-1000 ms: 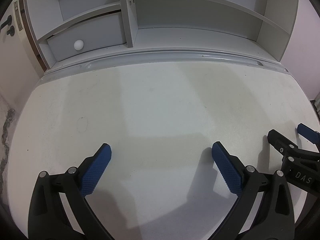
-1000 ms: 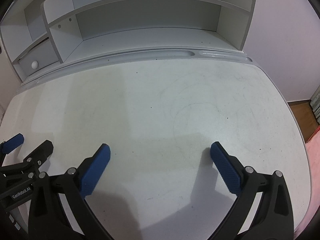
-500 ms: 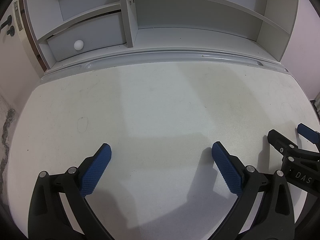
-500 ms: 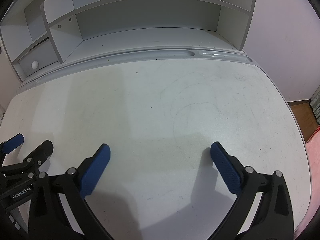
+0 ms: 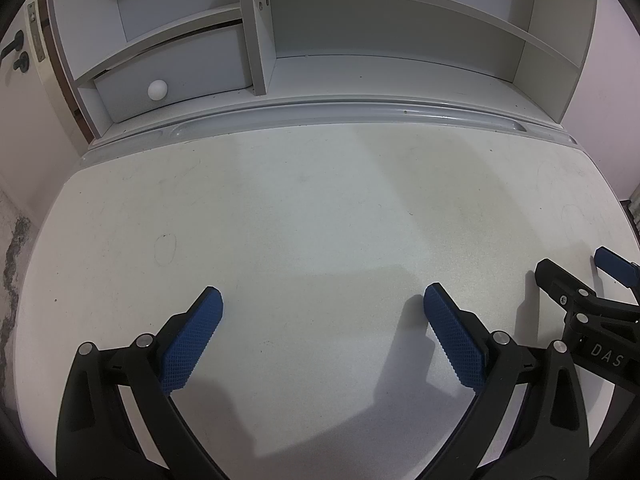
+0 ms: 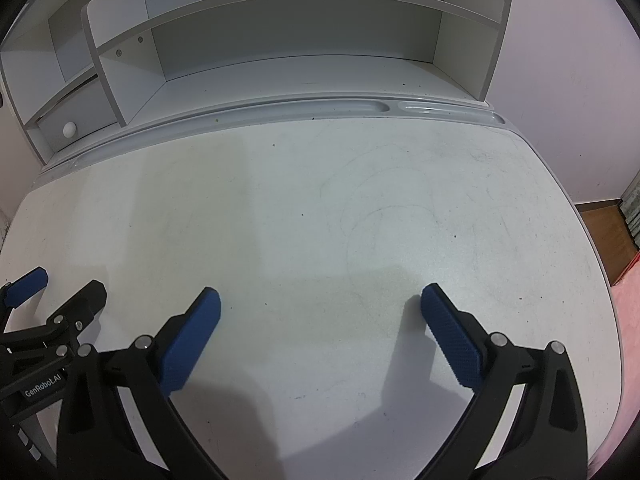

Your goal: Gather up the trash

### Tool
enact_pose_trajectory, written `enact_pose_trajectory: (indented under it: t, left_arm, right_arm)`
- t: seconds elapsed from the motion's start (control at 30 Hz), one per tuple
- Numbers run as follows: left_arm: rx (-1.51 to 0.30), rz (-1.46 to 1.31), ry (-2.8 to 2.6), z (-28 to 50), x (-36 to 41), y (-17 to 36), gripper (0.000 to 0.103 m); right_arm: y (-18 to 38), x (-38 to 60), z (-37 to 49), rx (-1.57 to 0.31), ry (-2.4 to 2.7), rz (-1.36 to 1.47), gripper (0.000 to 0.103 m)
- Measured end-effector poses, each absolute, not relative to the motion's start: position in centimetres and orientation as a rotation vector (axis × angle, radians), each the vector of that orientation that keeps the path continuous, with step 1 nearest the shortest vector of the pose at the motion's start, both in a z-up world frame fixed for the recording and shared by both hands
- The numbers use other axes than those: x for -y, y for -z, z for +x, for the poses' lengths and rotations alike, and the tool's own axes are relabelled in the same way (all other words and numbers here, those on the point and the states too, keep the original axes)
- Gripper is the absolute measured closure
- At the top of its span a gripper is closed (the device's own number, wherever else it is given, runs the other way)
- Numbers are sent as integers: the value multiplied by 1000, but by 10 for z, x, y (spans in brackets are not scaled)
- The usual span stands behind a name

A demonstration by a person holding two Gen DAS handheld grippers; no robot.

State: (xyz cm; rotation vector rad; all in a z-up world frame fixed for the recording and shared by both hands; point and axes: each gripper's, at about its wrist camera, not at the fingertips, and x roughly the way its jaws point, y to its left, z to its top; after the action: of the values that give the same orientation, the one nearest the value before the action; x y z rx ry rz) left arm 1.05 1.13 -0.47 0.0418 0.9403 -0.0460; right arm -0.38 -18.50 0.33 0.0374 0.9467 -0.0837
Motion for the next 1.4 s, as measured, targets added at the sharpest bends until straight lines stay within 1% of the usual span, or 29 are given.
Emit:
enact_pose_trajectory:
  t: [1.4]
  left_arm:
    - [-939, 38, 34, 10, -11, 5, 6]
  right_arm:
    - [-3, 185, -4, -948, 82, 37, 6]
